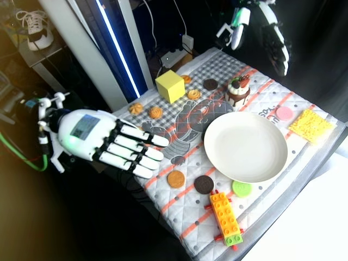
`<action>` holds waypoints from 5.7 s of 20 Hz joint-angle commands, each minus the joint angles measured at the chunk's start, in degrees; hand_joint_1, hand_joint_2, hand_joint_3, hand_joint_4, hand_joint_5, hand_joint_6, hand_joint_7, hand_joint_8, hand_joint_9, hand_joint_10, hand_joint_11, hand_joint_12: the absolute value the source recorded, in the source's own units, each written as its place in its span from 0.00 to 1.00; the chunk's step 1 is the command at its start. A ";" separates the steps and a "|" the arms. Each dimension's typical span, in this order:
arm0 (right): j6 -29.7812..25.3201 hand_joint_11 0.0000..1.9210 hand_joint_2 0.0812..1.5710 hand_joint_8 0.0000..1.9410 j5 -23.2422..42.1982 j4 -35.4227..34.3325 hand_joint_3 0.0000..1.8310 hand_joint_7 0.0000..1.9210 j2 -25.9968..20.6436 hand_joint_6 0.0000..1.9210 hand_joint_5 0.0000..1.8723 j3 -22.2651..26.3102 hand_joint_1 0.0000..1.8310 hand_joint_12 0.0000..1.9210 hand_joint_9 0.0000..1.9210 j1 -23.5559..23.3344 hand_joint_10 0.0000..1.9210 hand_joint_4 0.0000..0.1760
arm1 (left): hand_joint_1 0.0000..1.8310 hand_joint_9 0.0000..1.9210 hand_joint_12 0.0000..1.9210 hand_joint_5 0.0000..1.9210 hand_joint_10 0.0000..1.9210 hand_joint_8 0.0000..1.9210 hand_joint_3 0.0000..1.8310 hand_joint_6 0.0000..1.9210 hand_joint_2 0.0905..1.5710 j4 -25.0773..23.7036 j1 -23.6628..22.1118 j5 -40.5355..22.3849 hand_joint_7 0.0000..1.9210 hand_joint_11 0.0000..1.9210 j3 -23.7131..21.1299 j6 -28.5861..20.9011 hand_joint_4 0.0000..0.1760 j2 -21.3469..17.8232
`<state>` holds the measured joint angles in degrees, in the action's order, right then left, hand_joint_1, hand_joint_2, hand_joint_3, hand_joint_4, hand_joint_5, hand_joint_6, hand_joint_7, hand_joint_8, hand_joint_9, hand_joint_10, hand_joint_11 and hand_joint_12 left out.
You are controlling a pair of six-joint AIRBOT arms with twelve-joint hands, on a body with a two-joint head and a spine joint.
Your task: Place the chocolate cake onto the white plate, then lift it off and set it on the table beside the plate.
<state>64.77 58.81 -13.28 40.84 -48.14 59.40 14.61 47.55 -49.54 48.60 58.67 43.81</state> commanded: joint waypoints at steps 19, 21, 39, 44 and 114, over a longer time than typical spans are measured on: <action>0.33 0.00 0.82 0.00 8.00 -1.39 0.00 0.00 1.54 0.00 0.00 -1.05 0.17 0.02 0.00 -0.24 0.00 0.00 | 0.10 0.00 0.00 0.00 0.00 0.00 0.00 0.00 0.72 7.32 -7.44 5.08 0.00 0.00 -1.20 -0.42 0.94 -0.87; 0.32 0.00 0.81 0.00 8.01 -1.61 0.00 0.00 1.67 0.00 0.00 -1.12 0.17 0.00 0.00 -0.15 0.00 0.00 | 0.09 0.00 0.00 0.00 0.00 0.00 0.00 0.00 0.73 7.71 -7.46 4.74 0.00 0.00 -1.44 -0.42 0.92 -0.87; -8.04 0.00 0.79 0.00 10.82 -1.97 0.00 0.00 4.19 0.00 0.00 -3.87 0.17 0.22 0.02 1.25 0.01 0.17 | 0.20 0.08 0.74 0.08 0.06 0.01 0.00 0.02 0.65 -9.49 -6.34 -1.13 0.09 0.00 14.25 -0.42 0.88 4.25; -9.87 0.00 0.79 0.00 11.32 -1.97 0.00 0.00 4.47 0.00 0.00 -4.36 0.20 0.12 0.00 1.54 0.00 0.13 | 0.27 0.00 0.73 0.08 0.18 0.00 0.00 0.03 0.65 -10.39 -3.64 -7.43 0.07 0.00 15.54 -0.42 0.96 4.33; -20.28 0.00 0.80 0.00 14.25 0.20 0.00 0.00 5.35 0.00 0.00 -6.62 0.30 0.50 0.00 5.03 0.00 0.00 | 0.31 0.00 0.86 0.05 0.25 0.00 0.00 0.00 0.64 -71.40 -23.06 18.34 0.04 0.00 17.73 -0.42 0.30 3.95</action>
<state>44.82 66.13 -12.67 46.33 -54.68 64.58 -60.12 25.12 -27.09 66.04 58.43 48.16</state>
